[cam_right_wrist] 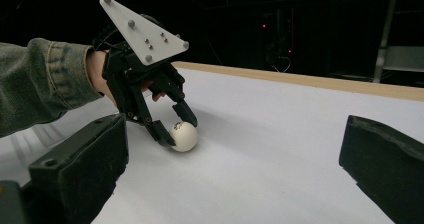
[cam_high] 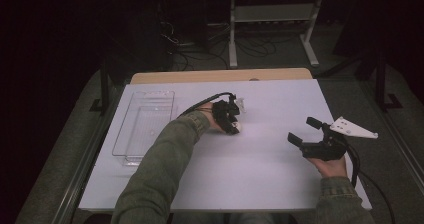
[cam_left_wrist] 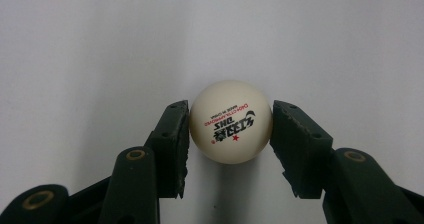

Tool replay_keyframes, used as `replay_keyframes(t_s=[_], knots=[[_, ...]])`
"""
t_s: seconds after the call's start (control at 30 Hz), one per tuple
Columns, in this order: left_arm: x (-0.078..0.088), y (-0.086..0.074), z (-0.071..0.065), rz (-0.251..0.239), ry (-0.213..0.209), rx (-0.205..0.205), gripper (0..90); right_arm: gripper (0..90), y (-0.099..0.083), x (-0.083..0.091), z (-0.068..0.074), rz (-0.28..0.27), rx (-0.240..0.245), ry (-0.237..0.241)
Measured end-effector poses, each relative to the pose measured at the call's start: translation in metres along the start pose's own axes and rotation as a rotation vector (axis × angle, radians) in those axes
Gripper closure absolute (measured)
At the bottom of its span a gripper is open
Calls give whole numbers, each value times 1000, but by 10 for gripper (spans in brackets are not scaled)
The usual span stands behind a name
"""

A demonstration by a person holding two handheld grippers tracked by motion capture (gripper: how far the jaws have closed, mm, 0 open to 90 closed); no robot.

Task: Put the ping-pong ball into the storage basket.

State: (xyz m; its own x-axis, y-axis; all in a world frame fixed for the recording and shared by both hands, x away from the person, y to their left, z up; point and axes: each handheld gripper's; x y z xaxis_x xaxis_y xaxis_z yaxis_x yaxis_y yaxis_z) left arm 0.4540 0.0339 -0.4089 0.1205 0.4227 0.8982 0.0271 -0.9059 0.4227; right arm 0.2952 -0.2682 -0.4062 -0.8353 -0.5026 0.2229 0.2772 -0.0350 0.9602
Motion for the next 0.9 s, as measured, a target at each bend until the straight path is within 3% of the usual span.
replay_keyframes(t_s=[0.13, 0.8, 0.9], knots=[[1, 1, -2, 4, 3, -18, 506, 0, 0, 0, 1, -1, 0, 1], [19, 7, -13, 26, 32, -26, 506, 0, 0, -1, 3, 8, 19, -1], [22, 8, -14, 29, 21, -25, 506, 0, 0, -1, 3, 11, 20, -2]])
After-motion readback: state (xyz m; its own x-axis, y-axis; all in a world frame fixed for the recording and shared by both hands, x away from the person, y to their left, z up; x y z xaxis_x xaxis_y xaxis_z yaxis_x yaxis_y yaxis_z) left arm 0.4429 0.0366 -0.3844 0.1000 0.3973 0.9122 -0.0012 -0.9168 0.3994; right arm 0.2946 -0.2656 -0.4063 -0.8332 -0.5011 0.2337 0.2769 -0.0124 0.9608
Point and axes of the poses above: each handheld gripper's, and its own axes: x roughly backward along the jaws, y roughly out of its top, z roughly to its left, and after that the axes turned 11 degrees about -y, right-handed
